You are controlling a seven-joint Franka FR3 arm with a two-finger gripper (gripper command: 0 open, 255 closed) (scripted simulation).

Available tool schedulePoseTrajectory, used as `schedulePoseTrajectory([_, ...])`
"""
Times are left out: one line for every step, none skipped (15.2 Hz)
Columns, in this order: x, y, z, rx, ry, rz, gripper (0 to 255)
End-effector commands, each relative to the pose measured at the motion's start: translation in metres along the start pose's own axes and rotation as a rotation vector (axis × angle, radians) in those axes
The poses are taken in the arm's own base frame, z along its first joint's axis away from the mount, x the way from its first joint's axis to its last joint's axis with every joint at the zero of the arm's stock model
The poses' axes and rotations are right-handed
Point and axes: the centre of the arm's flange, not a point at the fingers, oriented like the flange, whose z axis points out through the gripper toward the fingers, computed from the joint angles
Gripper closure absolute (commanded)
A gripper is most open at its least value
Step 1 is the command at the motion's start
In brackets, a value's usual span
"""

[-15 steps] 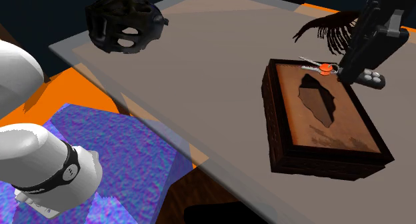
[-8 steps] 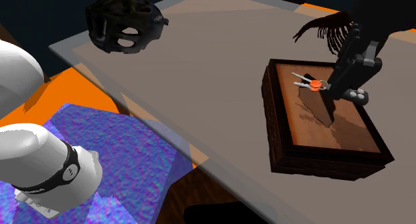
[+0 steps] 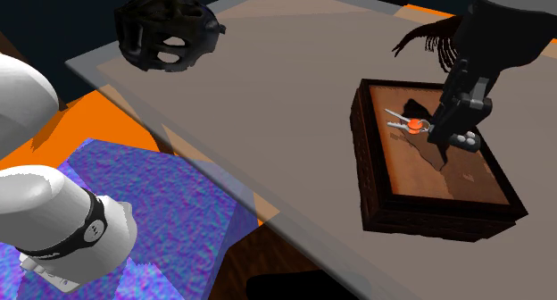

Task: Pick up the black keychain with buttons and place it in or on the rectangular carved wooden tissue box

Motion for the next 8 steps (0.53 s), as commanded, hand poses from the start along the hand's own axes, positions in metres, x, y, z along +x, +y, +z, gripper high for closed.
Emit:
schedulePoseTrajectory([0.0000, 0.0000, 0.0001, 0.000, 0.000, 0.000, 255])
schedulePoseTrajectory([0.0000, 0.0000, 0.0001, 0.000, 0.000, 0.000, 255])
schedulePoseTrajectory([0.0000, 0.0000, 0.0001, 0.000, 0.000, 0.000, 255])
schedulePoseTrajectory([0.0000, 0.0000, 0.0001, 0.000, 0.000, 0.000, 0])
schedulePoseTrajectory([0.0000, 0.0000, 0.0001, 0.000, 0.000, 0.000, 0])
schedulePoseTrajectory([0.0000, 0.0000, 0.0001, 0.000, 0.000, 0.000, 0])
schedulePoseTrajectory([0.0000, 0.0000, 0.0001, 0.000, 0.000, 0.000, 0])
schedulePoseTrajectory([0.0000, 0.0000, 0.0001, 0.000, 0.000, 0.000, 0])
